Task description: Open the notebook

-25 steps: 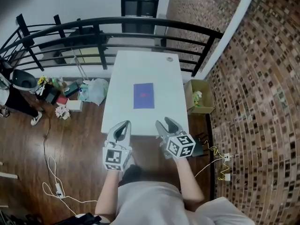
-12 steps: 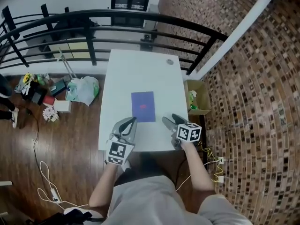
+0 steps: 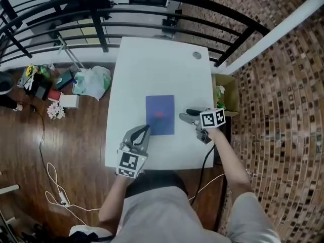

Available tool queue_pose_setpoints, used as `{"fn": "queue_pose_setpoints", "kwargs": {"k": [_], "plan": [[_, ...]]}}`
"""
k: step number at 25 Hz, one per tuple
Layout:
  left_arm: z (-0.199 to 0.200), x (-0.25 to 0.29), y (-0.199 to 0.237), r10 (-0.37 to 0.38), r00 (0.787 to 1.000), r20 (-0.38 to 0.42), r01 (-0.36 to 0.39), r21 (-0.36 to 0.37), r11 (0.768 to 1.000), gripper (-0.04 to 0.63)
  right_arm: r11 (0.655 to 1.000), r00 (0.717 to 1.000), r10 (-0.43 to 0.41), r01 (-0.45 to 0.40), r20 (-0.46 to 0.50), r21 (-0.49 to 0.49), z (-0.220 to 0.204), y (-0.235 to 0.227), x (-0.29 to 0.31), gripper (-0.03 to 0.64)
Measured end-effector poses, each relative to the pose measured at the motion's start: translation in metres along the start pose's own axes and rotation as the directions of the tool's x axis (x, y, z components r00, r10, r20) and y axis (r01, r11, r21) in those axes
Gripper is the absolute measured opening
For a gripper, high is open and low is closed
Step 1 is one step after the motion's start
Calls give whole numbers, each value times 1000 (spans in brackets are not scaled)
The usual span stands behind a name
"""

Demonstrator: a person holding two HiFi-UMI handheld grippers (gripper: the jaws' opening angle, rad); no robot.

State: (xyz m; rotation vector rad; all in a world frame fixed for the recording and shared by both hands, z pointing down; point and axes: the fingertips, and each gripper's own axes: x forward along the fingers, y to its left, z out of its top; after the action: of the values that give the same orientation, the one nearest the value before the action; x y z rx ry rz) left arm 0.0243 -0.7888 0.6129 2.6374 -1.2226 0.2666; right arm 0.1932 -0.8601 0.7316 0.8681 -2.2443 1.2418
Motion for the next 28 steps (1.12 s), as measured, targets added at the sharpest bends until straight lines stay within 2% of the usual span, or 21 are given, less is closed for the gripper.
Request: {"fn": "queue_pose_setpoints", "kwargs": {"k": [3, 6, 12, 24, 28], "plan": [[-9, 16, 5, 1, 1000, -31, -2, -19, 1000, 15, 999, 998, 32, -30, -63, 26, 6, -13, 23, 214], [-18, 28, 15, 15, 998, -54, -17, -34, 999, 15, 999, 991, 46, -42, -129, 35, 5, -19, 46, 210], [-30, 40, 28, 34, 996, -79, -39, -60, 997, 15, 1000, 974, 22, -19, -225, 14, -7, -28, 75, 210], [-26, 27, 43, 65, 996, -56, -69, -83, 994, 15, 995, 984, 74, -63, -162, 71, 2, 0, 66, 184], [-18, 17, 47, 77, 996, -32, -80, -86, 993, 15, 990, 985, 132, -126, -114, 62, 17, 32, 51, 178]]}}
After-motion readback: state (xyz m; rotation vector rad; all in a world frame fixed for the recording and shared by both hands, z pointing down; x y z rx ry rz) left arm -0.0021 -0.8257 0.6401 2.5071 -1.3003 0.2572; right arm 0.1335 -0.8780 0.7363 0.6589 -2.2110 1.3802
